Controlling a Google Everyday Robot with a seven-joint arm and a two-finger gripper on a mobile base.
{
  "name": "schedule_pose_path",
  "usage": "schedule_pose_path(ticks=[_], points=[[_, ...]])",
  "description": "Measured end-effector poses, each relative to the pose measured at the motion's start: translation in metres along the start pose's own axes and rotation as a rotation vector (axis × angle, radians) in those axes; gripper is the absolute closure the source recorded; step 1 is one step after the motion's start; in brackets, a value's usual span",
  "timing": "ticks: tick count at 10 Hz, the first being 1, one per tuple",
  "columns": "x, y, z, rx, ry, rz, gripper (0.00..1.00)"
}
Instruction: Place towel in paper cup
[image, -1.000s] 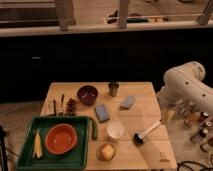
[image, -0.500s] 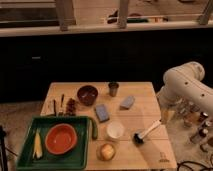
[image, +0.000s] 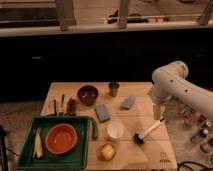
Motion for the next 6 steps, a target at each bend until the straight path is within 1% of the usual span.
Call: schedule_pose_path(ticks=[1,2,3,6], points=[[0.001,-0.005,0.004,0.004,-0.003,0.0,0.2],[-0.002,-0.021,0.015,0.013,-0.012,-0.01,0.2],[-0.004,-0.03,0.021,0.018,-0.014,-0.019,0.2],[-0.008,-0.043,0.032,0.026,-0.032,-0.026,0.2]])
